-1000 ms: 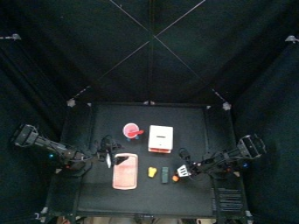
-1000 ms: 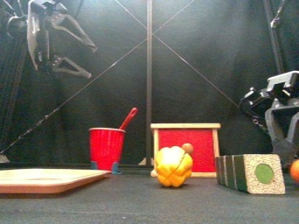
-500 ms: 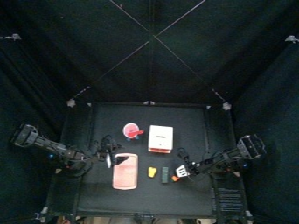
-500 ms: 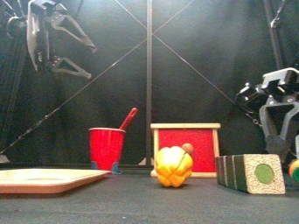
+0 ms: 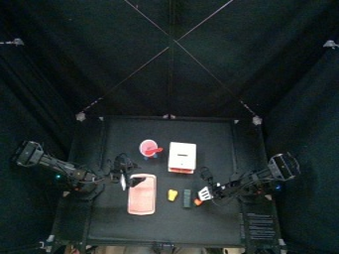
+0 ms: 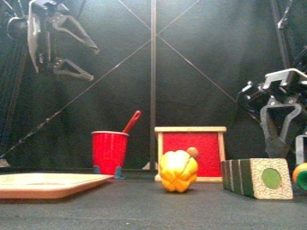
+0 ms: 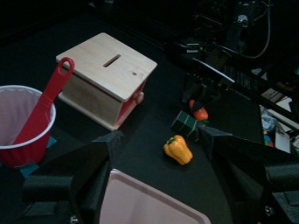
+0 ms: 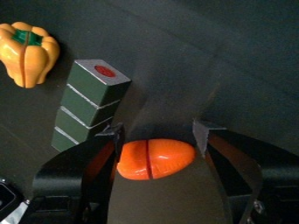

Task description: Put carrot right of roll

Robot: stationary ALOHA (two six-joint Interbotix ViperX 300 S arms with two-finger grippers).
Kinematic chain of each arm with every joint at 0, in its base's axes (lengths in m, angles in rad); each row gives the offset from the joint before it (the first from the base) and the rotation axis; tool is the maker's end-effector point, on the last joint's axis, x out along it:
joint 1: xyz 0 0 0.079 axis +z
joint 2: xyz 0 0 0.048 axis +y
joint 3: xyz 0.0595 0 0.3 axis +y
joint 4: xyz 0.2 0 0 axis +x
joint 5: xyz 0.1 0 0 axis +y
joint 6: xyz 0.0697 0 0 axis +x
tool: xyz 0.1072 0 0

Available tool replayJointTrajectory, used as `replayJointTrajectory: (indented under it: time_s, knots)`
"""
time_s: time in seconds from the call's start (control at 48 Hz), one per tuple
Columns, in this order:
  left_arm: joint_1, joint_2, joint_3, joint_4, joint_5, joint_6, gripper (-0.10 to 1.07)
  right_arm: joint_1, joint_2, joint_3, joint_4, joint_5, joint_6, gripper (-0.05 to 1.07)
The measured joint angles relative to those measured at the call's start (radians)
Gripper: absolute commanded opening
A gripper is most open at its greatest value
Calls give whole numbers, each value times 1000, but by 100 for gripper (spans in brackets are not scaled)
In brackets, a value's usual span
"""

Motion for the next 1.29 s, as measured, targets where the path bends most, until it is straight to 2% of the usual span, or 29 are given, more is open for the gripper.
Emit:
replayJointTrajectory:
  time_s: [0.354, 0.521, 0.792, 1.292]
  knots:
    - [0, 2, 0, 0, 0, 0, 102, 21, -118, -2, 0, 6, 2, 95]
    - [0, 0, 2, 0, 2, -2, 102, 31, -97, -25, -34, -25, 2, 95]
    - [0, 0, 0, 0, 0, -2, 102, 48, 5, -52, -64, -195, 2, 95]
    - [0, 0, 0, -2, 2, -3, 102, 58, 34, -46, -54, -255, 2, 95]
